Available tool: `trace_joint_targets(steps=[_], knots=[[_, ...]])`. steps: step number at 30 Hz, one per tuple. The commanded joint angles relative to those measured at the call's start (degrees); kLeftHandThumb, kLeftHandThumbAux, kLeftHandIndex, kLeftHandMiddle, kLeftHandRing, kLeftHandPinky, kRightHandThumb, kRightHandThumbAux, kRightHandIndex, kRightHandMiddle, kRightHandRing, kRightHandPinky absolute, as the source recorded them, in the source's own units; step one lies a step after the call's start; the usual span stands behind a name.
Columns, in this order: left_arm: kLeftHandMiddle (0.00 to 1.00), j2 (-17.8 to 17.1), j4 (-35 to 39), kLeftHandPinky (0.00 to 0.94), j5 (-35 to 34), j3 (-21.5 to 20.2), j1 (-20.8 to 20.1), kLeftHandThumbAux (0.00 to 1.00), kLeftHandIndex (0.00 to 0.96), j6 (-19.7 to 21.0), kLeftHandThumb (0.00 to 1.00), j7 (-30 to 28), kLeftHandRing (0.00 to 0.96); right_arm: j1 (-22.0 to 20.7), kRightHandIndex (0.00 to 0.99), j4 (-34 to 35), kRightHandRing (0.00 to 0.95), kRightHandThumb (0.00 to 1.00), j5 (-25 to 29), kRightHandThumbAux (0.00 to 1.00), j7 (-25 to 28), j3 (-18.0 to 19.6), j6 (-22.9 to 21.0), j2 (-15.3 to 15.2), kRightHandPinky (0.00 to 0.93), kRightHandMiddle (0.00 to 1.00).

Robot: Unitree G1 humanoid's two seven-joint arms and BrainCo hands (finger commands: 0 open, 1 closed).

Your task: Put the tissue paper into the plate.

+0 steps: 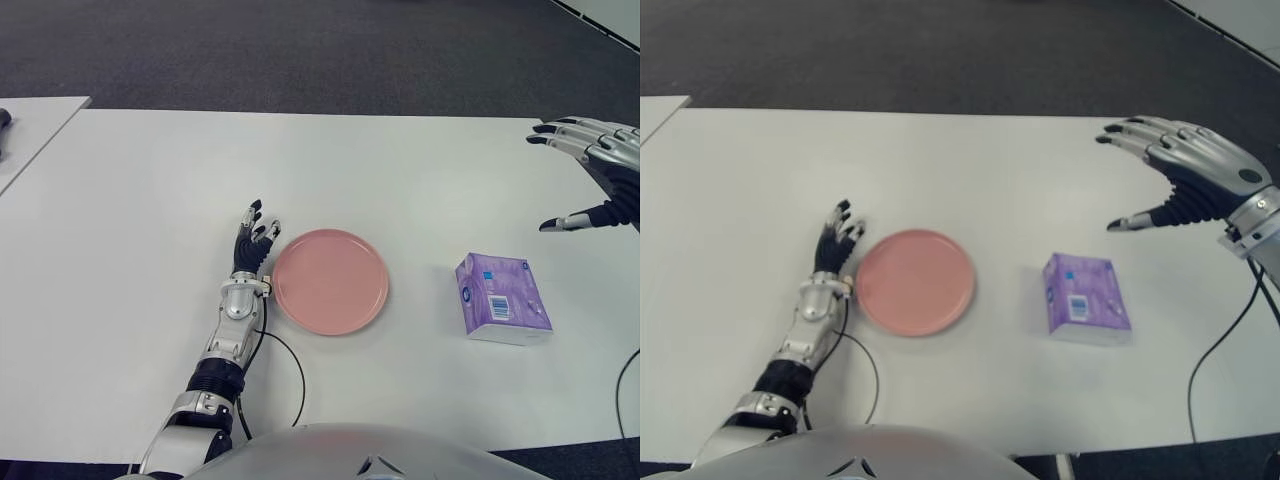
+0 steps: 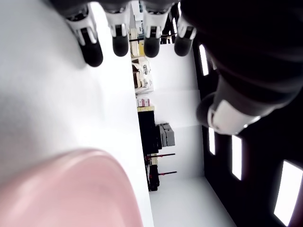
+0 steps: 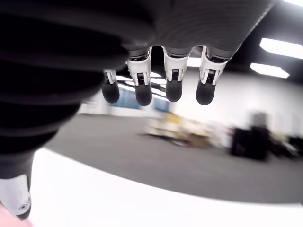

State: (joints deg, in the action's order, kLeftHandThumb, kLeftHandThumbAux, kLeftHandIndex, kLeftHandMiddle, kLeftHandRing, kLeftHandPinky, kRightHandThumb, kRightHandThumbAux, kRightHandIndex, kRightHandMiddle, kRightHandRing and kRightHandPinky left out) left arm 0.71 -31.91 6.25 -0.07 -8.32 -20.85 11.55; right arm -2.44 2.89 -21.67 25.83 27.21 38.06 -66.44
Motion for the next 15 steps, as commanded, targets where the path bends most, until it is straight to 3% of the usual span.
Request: trace_joint_targets(steps=[1, 6, 15], knots=[[0.0, -0.4, -1.37, 0.0, -0.07, -0.39, 0.17, 0.616, 0.0, 0.8, 0.0, -0.24, 0.0, 2.78, 0.0, -0.44, 0.0, 0.24, 0.54, 0.579, -1.18, 2.5, 8.21, -0.95, 0.0, 0.0], [0.0, -0.49, -1.86, 0.0, 0.15, -0.55, -0.01, 0.602, 0.0, 0.33, 0.008, 0.2, 0.0, -0.54, 0.0, 8.59, 0.0, 0.243, 2.43, 0.571, -1.27, 0.19, 5.4, 0.74, 0.0, 0.0], [0.0, -0.83, -2.54, 0.0, 0.46, -0.75, -0.29, 0.592, 0.0, -0.4, 0.024, -0.03, 0.0, -0.92, 0.0, 9.89, 0.0, 0.245, 2.14, 0.568, -0.71, -0.25, 3.94, 1.37, 0.0, 0.0]])
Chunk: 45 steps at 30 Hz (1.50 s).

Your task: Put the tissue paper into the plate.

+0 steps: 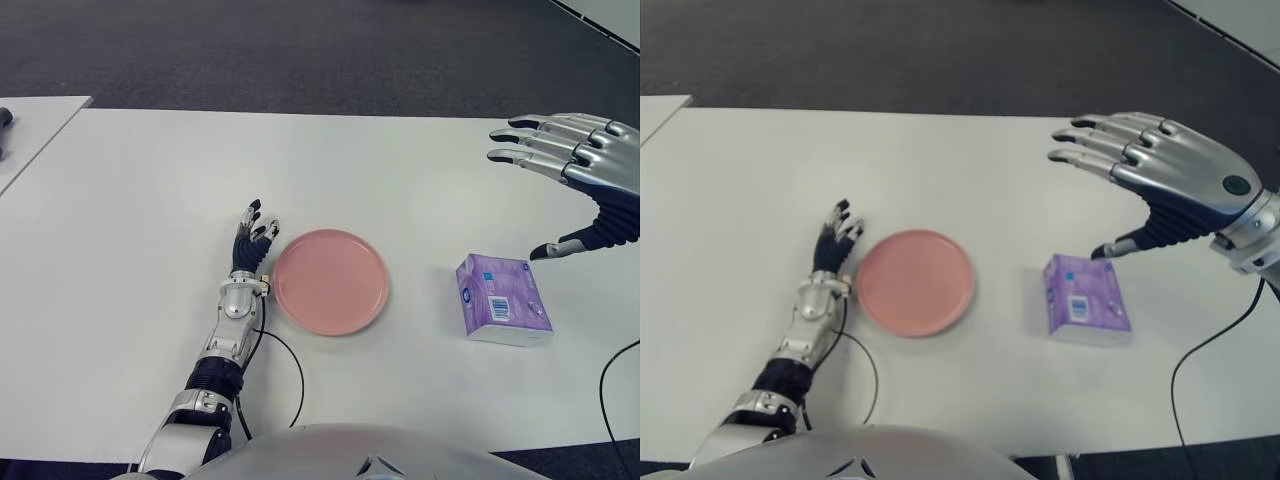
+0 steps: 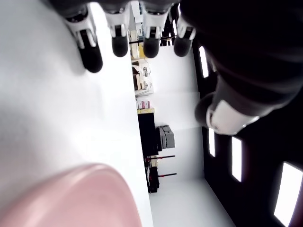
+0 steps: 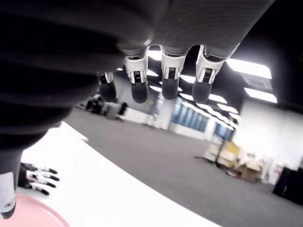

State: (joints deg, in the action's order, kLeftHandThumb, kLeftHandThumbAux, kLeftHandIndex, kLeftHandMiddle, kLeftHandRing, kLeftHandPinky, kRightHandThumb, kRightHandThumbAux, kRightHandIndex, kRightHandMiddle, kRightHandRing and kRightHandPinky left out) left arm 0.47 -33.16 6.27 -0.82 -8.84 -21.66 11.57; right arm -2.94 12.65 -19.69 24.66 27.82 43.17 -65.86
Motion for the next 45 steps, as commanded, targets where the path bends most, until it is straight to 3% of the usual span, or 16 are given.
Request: trace_joint_targets(steps=[1, 17, 30, 31, 32, 33, 34, 35, 37, 40, 42, 45], knots=[[0.0, -0.65, -1.41, 0.0, 0.45, -0.03, 0.15, 0.589, 0.0, 0.39, 0.027, -0.08, 0.0, -0.49, 0.0, 0.21, 0.0, 0.245, 0.1, 0.568, 0.44, -0.98, -1.3, 0.81, 0.0, 0.0], [0.0, -1.34, -3.23, 0.0, 0.34, -0.33, -1.1, 0.582, 0.0, 0.14, 0.031, -0.07, 0.0, -2.13, 0.0, 0.33, 0.0, 0.245, -0.76, 0.568, 0.23, -2.99, -2.59, 0.93, 0.0, 0.0], [0.0, -2.08, -5.74, 0.0, 0.81, -0.69, -1.93, 0.601, 0.0, -2.76, 0.037, 0.61, 0.0, -2.98, 0.0, 0.82, 0.0, 0.245, -1.22, 0.568, 0.3, -4.06, -3.46, 1.18, 0.0, 0.0], [0.0, -2.15, -5.76, 0.0, 0.79, -0.72, -1.9, 0.601, 0.0, -2.77, 0.037, 0.53, 0.0, 9.82, 0.0, 0.32, 0.0, 0.245, -1.78, 0.568, 6.99, 2.2, -0.69, 2.17, 0.0, 0.0], [0.0, -2.19, -5.79, 0.0, 0.76, -0.73, -1.89, 0.599, 0.0, -2.79, 0.038, 0.48, 0.0, 19.5, 0.0, -0.03, 0.0, 0.224, -2.18, 0.467, 11.99, 6.93, 1.37, 2.9, 0.0, 0.0], [0.0, -2.23, -5.77, 0.0, 0.7, -0.75, -1.88, 0.598, 0.0, -2.76, 0.038, 0.4, 0.0, 24.8, 0.0, 0.01, 0.0, 0.21, -3.53, 0.401, 14.69, 7.88, 1.5, 2.99, 0.0, 0.0], [0.0, -2.26, -5.74, 0.0, 0.65, -0.77, -1.85, 0.598, 0.0, -2.76, 0.039, 0.34, 0.0, 27.29, 0.0, 0.19, 0.0, 0.204, -4.44, 0.376, 15.92, 7.92, 1.25, 2.96, 0.0, 0.0], [0.0, -2.26, -5.68, 0.0, 0.51, -0.84, -1.83, 0.597, 0.0, -2.75, 0.039, 0.23, 0.0, 24.63, 0.0, -2.74, 0.0, 0.196, -7.71, 0.34, 12.76, 3.1, 1.43, 1.91, 0.0, 0.0], [0.0, -2.27, -5.6, 0.0, 0.35, -0.92, -1.79, 0.597, 0.0, -2.74, 0.037, 0.11, 0.0, 21.91, 0.0, -6.33, 0.0, 0.19, -11.37, 0.304, 9.24, -1.87, 2.14, 0.86, 0.0, 0.0], [0.0, -2.28, -5.51, 0.0, 0.06, -1.05, -1.71, 0.6, 0.0, -2.72, 0.031, -0.07, 0.0, 23.19, 0.0, -4.83, 0.0, 0.189, -9.53, 0.273, 9.79, -0.64, 3.99, 0.3, 0.0, 0.0], [0.0, -2.22, -5.58, 0.0, -0.3, -1.26, -1.7, 0.605, 0.0, -2.8, 0.026, -0.16, 0.0, 24.21, 0.0, -6.89, 0.0, 0.192, -11.81, 0.271, 7.58, -1.78, 6.29, 0.75, 0.0, 0.0], [0.0, -2.23, -5.79, 0.0, -0.63, -1.42, -1.72, 0.611, 0.0, -3.04, 0.02, -0.31, 0.0, 24.99, 0.0, -6.5, 0.0, 0.196, -12.36, 0.27, 7.91, -2.0, 5.37, 0.78, 0.0, 0.0]])
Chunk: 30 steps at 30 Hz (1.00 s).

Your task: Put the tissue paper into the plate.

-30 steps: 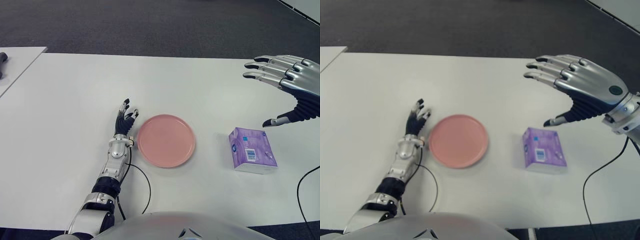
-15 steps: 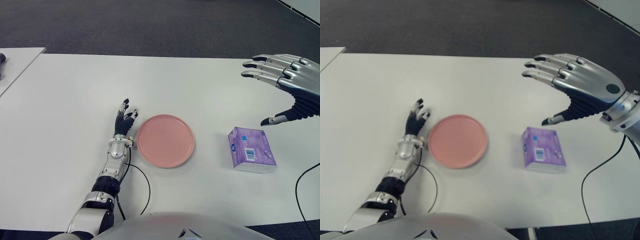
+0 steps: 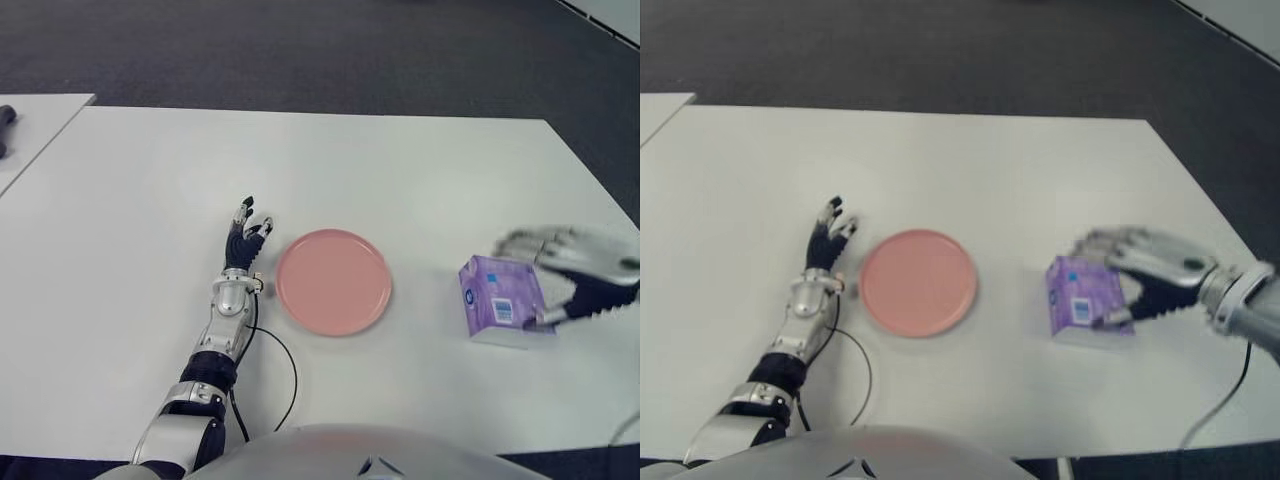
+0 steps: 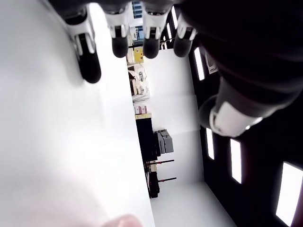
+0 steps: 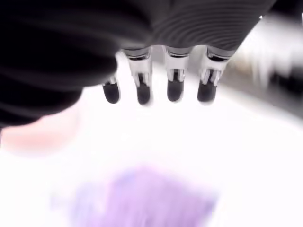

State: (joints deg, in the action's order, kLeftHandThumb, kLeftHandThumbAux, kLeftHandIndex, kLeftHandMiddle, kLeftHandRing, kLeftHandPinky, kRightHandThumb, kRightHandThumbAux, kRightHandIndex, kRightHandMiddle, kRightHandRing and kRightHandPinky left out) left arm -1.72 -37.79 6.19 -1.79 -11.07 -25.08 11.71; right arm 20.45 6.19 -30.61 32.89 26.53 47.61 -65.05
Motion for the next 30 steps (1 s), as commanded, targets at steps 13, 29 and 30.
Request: trace_joint_targets(steps=[13, 29, 30], knots=[[0.0, -0.58, -0.96, 0.0, -0.91, -0.54, 0.88, 0.602, 0.0, 0.22, 0.015, -0.6, 0.0, -1.05, 0.0, 0.45, 0.0, 0.267, -17.57, 0.264, -12.01, -5.21, -9.76, 7.32, 0.0, 0.0], [0.0, -0.84, -0.26, 0.0, -1.91, -0.94, 1.53, 0.617, 0.0, -0.05, 0.023, -1.03, 0.0, -0.61, 0.0, -3.08, 0.0, 0.334, -19.43, 0.245, -21.68, -10.02, -16.35, 9.2, 0.0, 0.0], [0.0, -0.88, -0.26, 0.0, -1.96, -0.97, 1.56, 0.619, 0.0, -0.15, 0.022, -1.07, 0.0, -0.46, 0.0, -2.99, 0.0, 0.336, -19.25, 0.244, -21.72, -10.14, -16.57, 9.14, 0.0, 0.0]])
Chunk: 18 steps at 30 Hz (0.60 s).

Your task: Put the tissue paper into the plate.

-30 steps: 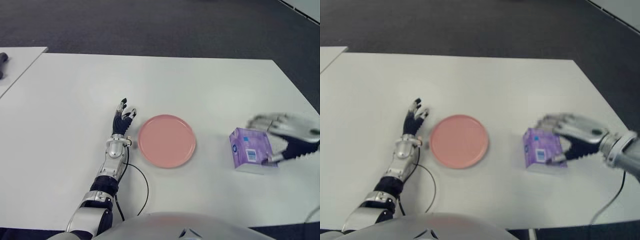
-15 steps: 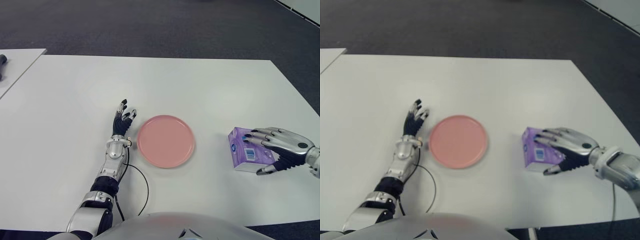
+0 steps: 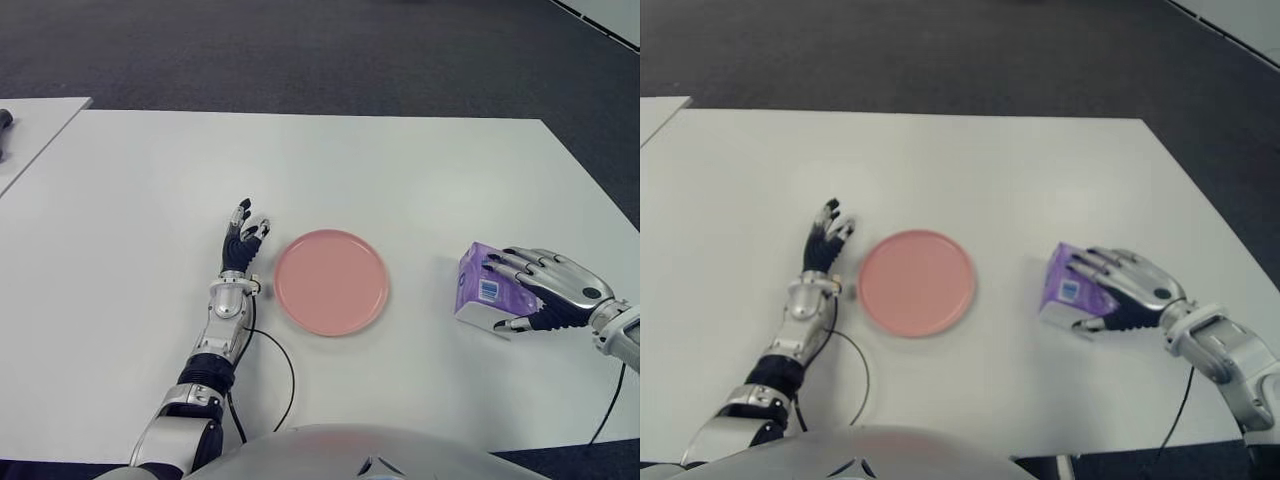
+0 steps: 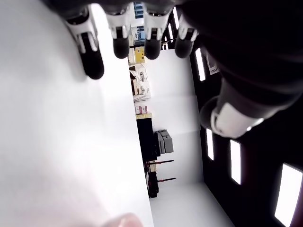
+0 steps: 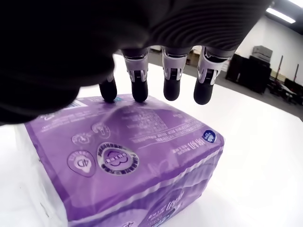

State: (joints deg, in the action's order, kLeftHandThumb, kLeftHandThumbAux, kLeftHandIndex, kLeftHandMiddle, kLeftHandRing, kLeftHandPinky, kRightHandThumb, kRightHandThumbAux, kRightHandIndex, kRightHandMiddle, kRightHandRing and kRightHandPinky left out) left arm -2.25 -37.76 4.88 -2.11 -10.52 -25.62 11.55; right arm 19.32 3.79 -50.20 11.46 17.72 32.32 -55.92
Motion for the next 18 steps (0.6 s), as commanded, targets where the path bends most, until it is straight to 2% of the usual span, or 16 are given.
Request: trace_joint_targets(steps=[1, 9, 14, 18], knots=[[0.0, -0.37, -0.29, 0.0, -0.65, -0.66, 1.07, 0.62, 0.0, 0.17, 0.021, -0.91, 0.0, 0.97, 0.0, -0.47, 0.0, 0.337, 0.64, 0.243, -0.2, -1.37, -1.53, -0.02, 0.0, 0.0], [0.0, -0.67, -0.28, 0.0, -0.47, -0.58, 1.21, 0.611, 0.0, -0.24, 0.014, -0.79, 0.0, 2.5, 0.0, 0.73, 0.0, 0.332, 2.03, 0.242, 0.62, -1.19, -3.61, -0.26, 0.0, 0.0], [0.0, -0.78, -0.46, 0.0, -0.34, -0.6, 1.05, 0.603, 0.0, 0.16, 0.011, -0.65, 0.0, 2.41, 0.0, 2.17, 0.0, 0.304, 4.37, 0.246, 0.47, 1.11, -3.89, -0.94, 0.0, 0.0], [0.0, -0.87, -0.51, 0.0, -0.32, -0.65, 0.84, 0.606, 0.0, 0.66, 0.01, -0.77, 0.0, 2.34, 0.0, 2.83, 0.0, 0.295, 3.89, 0.242, -0.97, 1.27, -4.36, -0.17, 0.0, 0.0]])
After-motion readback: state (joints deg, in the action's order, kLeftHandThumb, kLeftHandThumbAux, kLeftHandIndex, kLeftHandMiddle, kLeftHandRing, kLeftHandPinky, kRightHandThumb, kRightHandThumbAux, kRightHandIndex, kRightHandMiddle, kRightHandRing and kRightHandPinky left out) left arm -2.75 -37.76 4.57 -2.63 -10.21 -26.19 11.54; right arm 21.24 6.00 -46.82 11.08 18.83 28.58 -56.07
